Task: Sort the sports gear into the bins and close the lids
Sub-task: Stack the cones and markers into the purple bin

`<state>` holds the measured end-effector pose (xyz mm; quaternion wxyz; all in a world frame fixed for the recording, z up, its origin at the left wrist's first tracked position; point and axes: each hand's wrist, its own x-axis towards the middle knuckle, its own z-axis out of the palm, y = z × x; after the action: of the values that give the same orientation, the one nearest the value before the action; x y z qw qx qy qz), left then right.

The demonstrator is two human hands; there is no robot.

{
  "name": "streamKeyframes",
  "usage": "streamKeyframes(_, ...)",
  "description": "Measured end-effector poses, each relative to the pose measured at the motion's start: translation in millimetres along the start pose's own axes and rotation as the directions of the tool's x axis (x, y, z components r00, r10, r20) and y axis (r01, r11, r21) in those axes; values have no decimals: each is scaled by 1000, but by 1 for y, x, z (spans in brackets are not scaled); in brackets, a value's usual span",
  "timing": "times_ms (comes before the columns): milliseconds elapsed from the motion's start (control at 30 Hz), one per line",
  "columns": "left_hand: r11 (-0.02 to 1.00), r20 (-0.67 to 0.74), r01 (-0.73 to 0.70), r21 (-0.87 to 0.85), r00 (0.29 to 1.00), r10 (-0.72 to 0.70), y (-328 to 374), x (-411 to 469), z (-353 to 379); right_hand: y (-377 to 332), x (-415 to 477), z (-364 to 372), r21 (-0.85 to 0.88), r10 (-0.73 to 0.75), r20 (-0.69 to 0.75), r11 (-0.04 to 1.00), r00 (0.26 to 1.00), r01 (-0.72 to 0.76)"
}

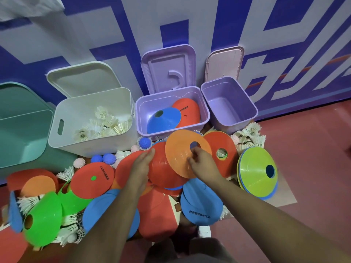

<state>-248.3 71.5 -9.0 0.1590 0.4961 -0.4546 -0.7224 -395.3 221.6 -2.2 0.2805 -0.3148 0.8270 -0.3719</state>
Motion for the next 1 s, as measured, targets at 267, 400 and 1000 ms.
streamKeyframes(267, 996, 2, -26, -90, 1000, 27, 3, -10, 0, -16, -6, 8, -21, -101, 126, 994, 987, 104)
streamKeyframes(400, 991, 55, -131, -13, 990, 131, 15, -22, 12, -23, -9, 14, -75, -212, 67, 973, 975, 216)
streamKeyframes(1000, 976, -167, -205, -72, 967, 191, 85, 27, 25, -48, 82, -32, 738, 284, 2, 647, 959, -193)
